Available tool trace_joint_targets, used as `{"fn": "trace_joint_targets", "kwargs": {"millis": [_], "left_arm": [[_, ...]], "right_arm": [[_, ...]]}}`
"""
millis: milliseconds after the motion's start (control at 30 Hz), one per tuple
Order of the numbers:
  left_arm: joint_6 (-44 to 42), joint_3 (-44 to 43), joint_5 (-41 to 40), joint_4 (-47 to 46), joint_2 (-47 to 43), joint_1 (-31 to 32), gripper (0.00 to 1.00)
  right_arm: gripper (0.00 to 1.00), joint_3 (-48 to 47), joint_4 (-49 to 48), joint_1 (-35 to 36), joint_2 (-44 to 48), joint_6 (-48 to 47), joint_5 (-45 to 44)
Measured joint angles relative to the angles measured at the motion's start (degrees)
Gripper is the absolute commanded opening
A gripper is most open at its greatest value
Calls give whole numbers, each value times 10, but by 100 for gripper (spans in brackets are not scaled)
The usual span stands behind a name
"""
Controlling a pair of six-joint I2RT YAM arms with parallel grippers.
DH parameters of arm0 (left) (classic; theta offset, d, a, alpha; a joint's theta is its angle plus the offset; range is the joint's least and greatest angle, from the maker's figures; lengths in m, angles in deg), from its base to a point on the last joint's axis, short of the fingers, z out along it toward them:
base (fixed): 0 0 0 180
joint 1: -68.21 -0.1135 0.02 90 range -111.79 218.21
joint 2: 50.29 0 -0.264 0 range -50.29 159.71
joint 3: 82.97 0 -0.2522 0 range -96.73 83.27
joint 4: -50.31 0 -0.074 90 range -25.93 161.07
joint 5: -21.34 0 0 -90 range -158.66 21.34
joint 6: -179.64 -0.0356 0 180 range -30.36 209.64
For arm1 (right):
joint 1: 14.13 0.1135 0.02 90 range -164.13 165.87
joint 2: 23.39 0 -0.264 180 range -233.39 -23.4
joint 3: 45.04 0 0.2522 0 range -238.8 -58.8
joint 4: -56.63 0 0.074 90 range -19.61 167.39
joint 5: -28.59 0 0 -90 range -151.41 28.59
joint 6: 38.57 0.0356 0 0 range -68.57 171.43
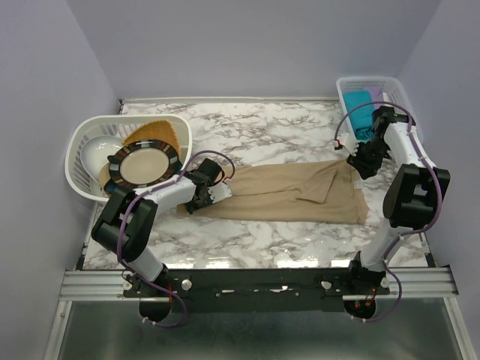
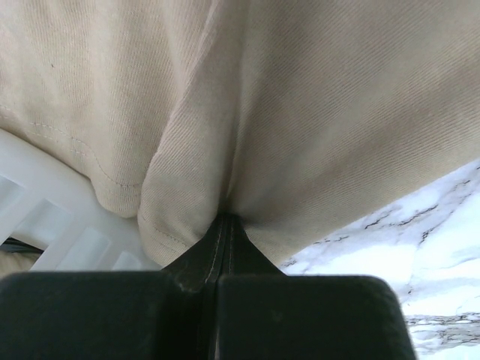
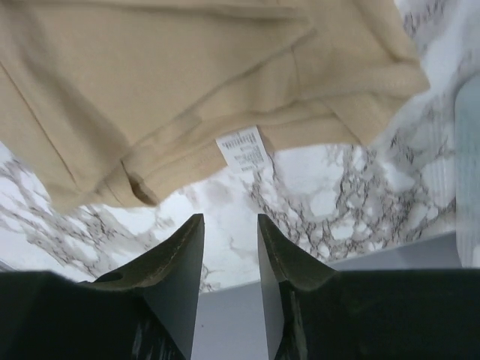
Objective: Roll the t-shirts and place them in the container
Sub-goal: Fold the T-shirt at the center of the board.
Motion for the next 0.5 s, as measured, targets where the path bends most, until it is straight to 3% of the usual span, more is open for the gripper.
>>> {"fn": "trace_joint_targets", "kwargs": {"millis": [500], "left_arm": [[5, -20, 0, 21, 18, 0, 0]], "right_arm": [[52, 52, -21, 182, 10, 11, 71]]}}
